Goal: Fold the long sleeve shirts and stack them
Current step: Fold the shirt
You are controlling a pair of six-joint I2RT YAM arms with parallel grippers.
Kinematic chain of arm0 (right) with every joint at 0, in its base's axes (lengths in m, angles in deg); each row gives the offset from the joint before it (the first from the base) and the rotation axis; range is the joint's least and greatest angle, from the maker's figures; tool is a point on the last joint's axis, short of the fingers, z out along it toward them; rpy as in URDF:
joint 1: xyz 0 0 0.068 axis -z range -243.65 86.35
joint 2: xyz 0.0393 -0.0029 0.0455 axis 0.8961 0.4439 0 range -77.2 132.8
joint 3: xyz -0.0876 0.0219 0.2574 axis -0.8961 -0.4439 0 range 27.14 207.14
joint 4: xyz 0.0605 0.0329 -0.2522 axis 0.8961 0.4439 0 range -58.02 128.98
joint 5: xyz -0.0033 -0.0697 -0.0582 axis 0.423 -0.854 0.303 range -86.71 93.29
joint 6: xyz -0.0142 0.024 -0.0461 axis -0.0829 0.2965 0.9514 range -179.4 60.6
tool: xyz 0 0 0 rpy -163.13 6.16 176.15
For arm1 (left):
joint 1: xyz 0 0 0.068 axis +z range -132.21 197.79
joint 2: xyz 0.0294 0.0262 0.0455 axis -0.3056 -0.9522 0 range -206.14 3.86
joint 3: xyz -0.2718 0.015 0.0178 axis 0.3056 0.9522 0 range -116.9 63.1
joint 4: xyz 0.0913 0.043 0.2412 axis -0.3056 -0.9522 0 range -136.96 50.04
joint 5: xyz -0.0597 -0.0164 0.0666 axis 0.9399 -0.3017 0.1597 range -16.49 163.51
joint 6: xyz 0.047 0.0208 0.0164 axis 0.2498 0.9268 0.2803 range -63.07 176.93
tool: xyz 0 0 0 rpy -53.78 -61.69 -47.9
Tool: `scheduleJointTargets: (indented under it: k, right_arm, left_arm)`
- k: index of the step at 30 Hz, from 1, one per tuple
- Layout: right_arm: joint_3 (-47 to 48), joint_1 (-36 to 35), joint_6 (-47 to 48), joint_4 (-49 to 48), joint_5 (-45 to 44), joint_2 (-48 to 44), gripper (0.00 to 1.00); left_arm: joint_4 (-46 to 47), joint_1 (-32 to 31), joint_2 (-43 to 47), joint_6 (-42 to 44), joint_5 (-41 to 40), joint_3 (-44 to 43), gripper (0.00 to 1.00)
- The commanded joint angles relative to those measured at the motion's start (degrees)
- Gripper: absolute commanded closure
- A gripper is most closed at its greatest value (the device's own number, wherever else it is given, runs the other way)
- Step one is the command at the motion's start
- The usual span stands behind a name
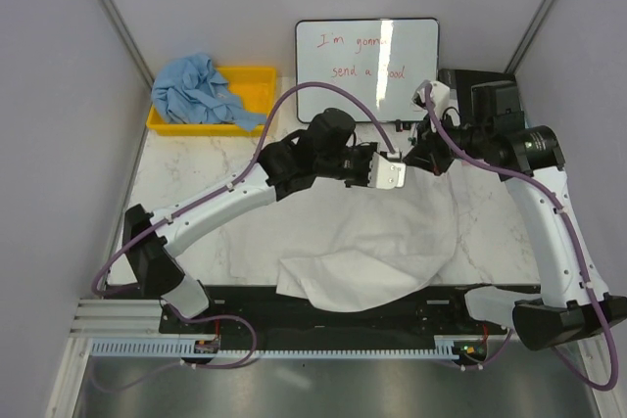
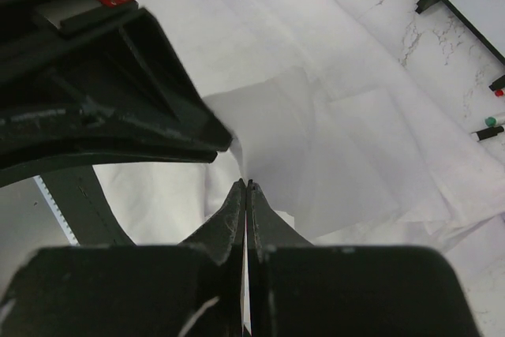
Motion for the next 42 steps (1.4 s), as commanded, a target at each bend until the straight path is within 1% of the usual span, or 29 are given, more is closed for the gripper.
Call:
scheduleJointTargets:
  k: [1, 2, 4, 6, 7, 8, 9, 10, 11, 12, 13, 14, 16, 17, 20, 21, 25, 26, 27, 31, 32, 34, 35, 36, 37, 38, 39, 41, 42]
  right_arm:
    - [-0.4, -0.2, 0.9, 0.6, 2.6, -2.6, 1.0]
    - [-0.4, -0.2, 0.8, 0.5, 2.6, -2.6, 1.0]
    - [-0.3, -0.2, 0.7, 0.6, 2.2, -3.0, 1.0]
    - [-0.3, -0.2, 0.3, 0.5, 1.9, -3.2, 0.96]
    - [-0.3, -0.2, 0.3, 0.5, 1.7, -3.3, 0.96]
    - [-0.2, -0.2, -0.1, 0.5, 1.5, -3.4, 0.94]
    - [-0.3, -0.2, -0.4, 0.5, 1.4, -3.6, 0.88]
    - [-0.2, -0.1, -0.7, 0.4, 1.4, -3.7, 0.8]
    - [0.0, 0.1, -1.4, 0.4, 1.4, -3.8, 0.57]
    - [0.7, 0.4, -1.9, 0.4, 1.3, -3.9, 0.46]
    - [1.2, 1.5, -2.4, 0.5, 1.3, -4.1, 0.39]
    - [2.0, 2.3, -2.7, 0.4, 1.4, -4.3, 0.24]
    - [2.7, 4.3, -3.2, -0.1, 3.2, -4.8, 0.12]
    - [3.2, 5.1, -3.6, -1.3, 4.2, -4.8, 0.02]
    - [5.5, 8.6, -5.8, -3.1, 7.3, -2.7, 0.02]
    - [6.2, 9.9, -5.9, -3.2, 9.9, -0.4, 0.02]
    - [8.8, 13.8, -5.9, -3.4, 11.5, 6.6, 0.02]
    - [9.3, 13.9, -5.7, -3.3, 11.1, 7.9, 0.02]
    - [9.4, 13.9, -5.6, -3.3, 10.7, 10.3, 0.02]
    - [8.9, 14.1, -2.0, 0.7, 10.3, 14.8, 0.05]
    - [7.8, 13.9, 4.6, 5.4, 10.9, 15.2, 0.09]
    - [4.0, 12.1, 10.5, 8.0, 8.0, 14.6, 0.18]
    - [-2.4, 11.8, 13.3, 6.8, 3.9, 12.3, 0.25]
    - [-5.7, 9.1, 13.5, 5.3, 1.8, 10.8, 0.28]
    - [-8.4, 7.4, 13.2, 4.1, 0.0, 9.5, 0.31]
    - [-12.6, 5.5, 12.2, 1.6, -3.5, 7.6, 0.32]
    - [-14.7, 1.9, 9.3, 0.2, -4.4, 6.7, 0.33]
    - [-20.4, -1.2, 6.4, -4.5, -5.6, 5.2, 0.35]
    - [-22.0, -4.7, 5.6, -5.8, -7.4, 5.1, 0.37]
  left_arm:
    - [-2.7, -2.3, 1.5, -1.9, -1.7, -1.7, 0.96]
    - [-2.8, -2.3, 1.9, -3.1, -1.7, -1.6, 0.98]
    - [-3.0, -2.3, 2.3, -5.6, -1.1, -1.3, 0.98]
    - [-3.4, -2.4, 3.5, -6.8, -0.2, -0.6, 0.98]
    - [-3.6, -2.5, 4.0, -7.7, 0.1, -0.3, 0.98]
    - [-3.9, -2.7, 4.3, -8.1, 0.6, 0.0, 0.98]
    - [-4.5, -2.7, 5.4, -8.4, 1.0, 0.7, 0.98]
    - [-4.8, -2.9, 6.1, -9.4, 2.1, 1.1, 0.98]
    - [-5.1, -3.0, 6.8, -9.8, 2.5, 1.6, 0.98]
    - [-5.6, -3.1, 7.7, -10.2, 2.9, 2.5, 0.98]
    - [-6.2, -3.5, 8.3, -10.6, 3.6, 3.0, 0.98]
    - [-6.5, -3.8, 8.8, -10.7, 4.2, 3.5, 0.98]
    - [-7.1, -4.6, 10.0, -11.2, 5.0, 4.9, 0.98]
    - [-7.5, -4.8, 10.3, -11.2, 5.2, 5.2, 0.98]
    - [-8.3, -5.8, 10.7, -11.8, 6.0, 5.5, 0.98]
    - [-8.7, -6.2, 10.7, -11.9, 6.6, 4.8, 0.98]
    - [-10.4, -7.3, 10.6, -11.8, 6.5, 3.9, 0.98]
    - [-10.8, -7.4, 10.6, -11.9, 6.4, 4.6, 0.94]
    - [-11.0, -7.4, 10.6, -10.6, 6.1, 7.4, 0.84]
    - [-8.0, -7.2, 9.6, -7.5, 1.6, 17.1, 0.69]
    - [-4.5, -6.9, 9.6, -7.0, 1.4, 19.2, 0.68]
    - [-0.8, -3.6, 11.6, -4.0, 7.3, 25.8, 0.67]
    - [2.2, -1.3, 13.1, -4.0, 10.3, 31.0, 0.65]
    - [10.7, 3.7, 16.5, -8.0, 15.5, 33.5, 0.61]
    - [13.6, 6.0, 17.8, -10.5, 17.1, 35.2, 0.58]
    - [15.1, 7.6, 18.6, -12.6, 17.5, 36.5, 0.57]
    - [15.4, 10.1, 19.5, -15.4, 18.0, 36.7, 0.55]
    - [15.4, 12.0, 22.6, -18.1, 18.0, 38.3, 0.52]
    - [15.4, 13.2, 23.8, -19.2, 17.9, 39.2, 0.5]
